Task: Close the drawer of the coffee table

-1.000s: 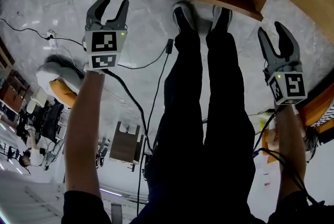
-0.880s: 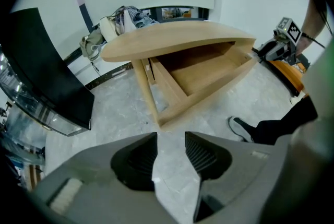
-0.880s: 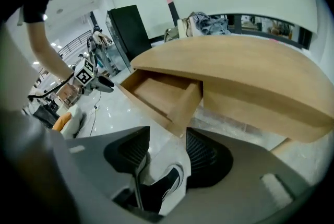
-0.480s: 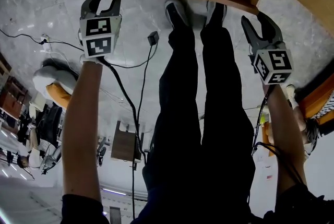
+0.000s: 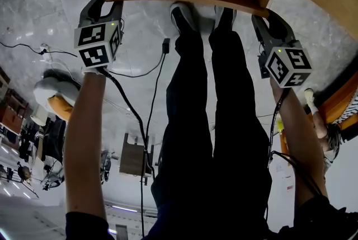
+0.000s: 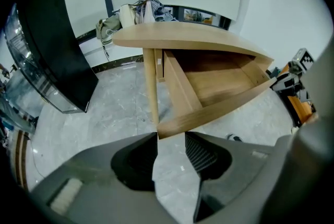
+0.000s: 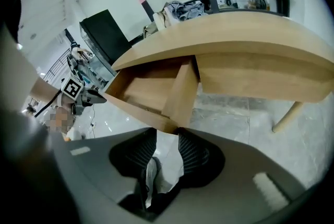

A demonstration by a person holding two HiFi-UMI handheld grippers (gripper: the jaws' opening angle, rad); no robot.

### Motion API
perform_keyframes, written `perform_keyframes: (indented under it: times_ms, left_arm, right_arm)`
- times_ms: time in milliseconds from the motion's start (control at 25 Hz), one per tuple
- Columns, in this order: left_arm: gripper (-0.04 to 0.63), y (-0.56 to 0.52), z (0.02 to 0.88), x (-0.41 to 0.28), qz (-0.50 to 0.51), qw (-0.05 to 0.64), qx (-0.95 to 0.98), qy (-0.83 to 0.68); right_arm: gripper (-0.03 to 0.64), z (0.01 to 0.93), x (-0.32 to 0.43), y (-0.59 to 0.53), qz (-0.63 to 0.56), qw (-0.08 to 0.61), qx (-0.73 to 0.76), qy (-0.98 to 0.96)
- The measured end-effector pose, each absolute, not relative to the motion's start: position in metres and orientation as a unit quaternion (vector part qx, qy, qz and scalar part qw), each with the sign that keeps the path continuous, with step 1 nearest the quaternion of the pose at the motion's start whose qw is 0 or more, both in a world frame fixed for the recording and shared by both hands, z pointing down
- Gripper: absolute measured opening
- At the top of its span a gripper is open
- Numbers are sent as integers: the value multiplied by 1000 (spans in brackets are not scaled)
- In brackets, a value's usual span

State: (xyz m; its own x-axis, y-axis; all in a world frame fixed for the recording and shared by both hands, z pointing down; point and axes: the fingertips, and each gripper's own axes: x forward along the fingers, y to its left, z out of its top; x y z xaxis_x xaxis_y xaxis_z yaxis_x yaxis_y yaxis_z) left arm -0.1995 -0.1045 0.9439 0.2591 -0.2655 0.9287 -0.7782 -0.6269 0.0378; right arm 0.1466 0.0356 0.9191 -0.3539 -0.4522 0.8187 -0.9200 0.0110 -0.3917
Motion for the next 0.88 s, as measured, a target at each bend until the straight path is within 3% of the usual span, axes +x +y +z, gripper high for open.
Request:
perform_keyframes:
  times_ms: [880]
  left_arm:
    - [170,-148,930,-179,459,281,753,-379]
  right_arm:
    - [133,904,169,-11,484,177,554,-654]
